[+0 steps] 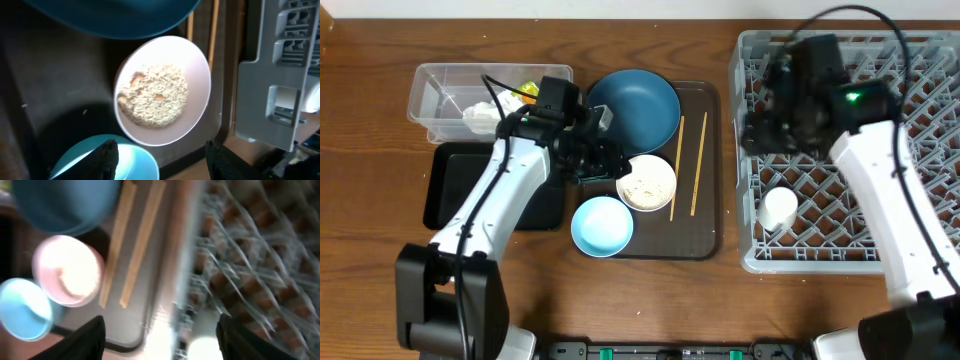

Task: Sort waste into correct bins and load items into the dishwasher rack
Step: 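Grasp the rim of the pink rice bowl with the right gripper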

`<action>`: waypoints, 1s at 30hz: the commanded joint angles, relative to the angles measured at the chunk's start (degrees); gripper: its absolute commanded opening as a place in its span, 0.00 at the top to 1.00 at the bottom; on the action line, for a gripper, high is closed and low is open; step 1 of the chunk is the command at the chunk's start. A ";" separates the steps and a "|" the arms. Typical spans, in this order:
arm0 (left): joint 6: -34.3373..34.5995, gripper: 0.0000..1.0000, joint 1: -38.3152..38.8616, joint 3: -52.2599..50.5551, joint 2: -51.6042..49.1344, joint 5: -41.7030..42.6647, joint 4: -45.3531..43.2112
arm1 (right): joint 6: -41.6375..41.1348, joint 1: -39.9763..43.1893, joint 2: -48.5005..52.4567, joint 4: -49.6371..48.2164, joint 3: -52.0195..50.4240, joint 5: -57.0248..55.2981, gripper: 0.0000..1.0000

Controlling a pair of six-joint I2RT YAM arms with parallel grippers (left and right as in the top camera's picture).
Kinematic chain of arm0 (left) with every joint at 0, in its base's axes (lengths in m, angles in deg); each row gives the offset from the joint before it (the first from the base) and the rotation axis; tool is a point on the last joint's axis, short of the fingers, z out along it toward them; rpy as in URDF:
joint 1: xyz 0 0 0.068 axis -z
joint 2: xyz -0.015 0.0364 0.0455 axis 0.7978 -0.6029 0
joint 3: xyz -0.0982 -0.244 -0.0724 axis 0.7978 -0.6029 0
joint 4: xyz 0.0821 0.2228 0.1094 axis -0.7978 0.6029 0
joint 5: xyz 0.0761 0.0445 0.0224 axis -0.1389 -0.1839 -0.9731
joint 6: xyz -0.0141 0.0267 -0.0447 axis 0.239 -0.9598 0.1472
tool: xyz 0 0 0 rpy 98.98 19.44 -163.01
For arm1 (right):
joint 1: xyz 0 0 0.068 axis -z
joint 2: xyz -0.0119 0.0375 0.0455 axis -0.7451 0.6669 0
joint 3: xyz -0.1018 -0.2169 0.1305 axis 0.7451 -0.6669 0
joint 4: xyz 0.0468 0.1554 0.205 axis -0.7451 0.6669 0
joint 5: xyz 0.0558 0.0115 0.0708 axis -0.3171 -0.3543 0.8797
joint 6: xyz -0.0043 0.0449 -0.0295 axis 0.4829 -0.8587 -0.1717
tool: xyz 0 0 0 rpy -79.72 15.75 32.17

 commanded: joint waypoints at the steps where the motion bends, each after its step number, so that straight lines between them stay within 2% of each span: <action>1: -1.57 0.41 -0.11 1.53 5.57 -6.03 0.87 | -3.10 -5.90 2.03 -4.11 -1.44 1.33 0.36; 7: -1.55 0.40 -0.11 1.53 14.58 -17.66 2.05 | -5.84 -12.35 9.18 -11.17 -4.50 1.36 0.55; 9: -1.55 0.35 -0.11 1.53 16.94 -19.93 2.12 | -6.67 -13.88 11.96 -12.11 -4.50 1.40 0.59; 13: -1.55 0.33 -0.11 1.53 18.93 -21.44 2.19 | -7.13 -16.48 16.94 -13.33 -4.50 1.33 0.61; 16: -1.55 0.33 -0.11 1.51 18.84 -21.59 2.89 | -7.80 -17.53 21.07 -14.23 -4.50 1.36 0.66; 17: -1.55 0.33 -0.11 1.51 18.80 -21.59 3.13 | -7.80 -17.57 22.16 -14.29 -4.50 1.36 0.69; 18: -1.57 0.24 -0.11 1.51 18.69 -21.62 3.37 | -7.80 -17.62 23.28 -14.29 -4.50 1.36 0.73; 19: -1.55 0.21 -0.11 1.51 18.69 -21.59 3.58 | -7.80 -17.68 24.13 -14.27 -4.50 1.38 0.78; 22: -1.55 0.17 -0.11 1.51 18.69 -21.59 3.98 | -8.07 -17.68 25.24 -14.14 -4.50 1.42 0.92; 26: -1.55 0.15 -0.11 1.51 18.69 -21.59 4.28 | -8.22 -17.66 24.83 -14.16 -4.13 1.36 0.98; 30: -1.55 0.13 -0.11 1.51 18.69 -21.59 4.28 | -8.20 -17.29 24.00 -13.51 -4.02 1.33 0.99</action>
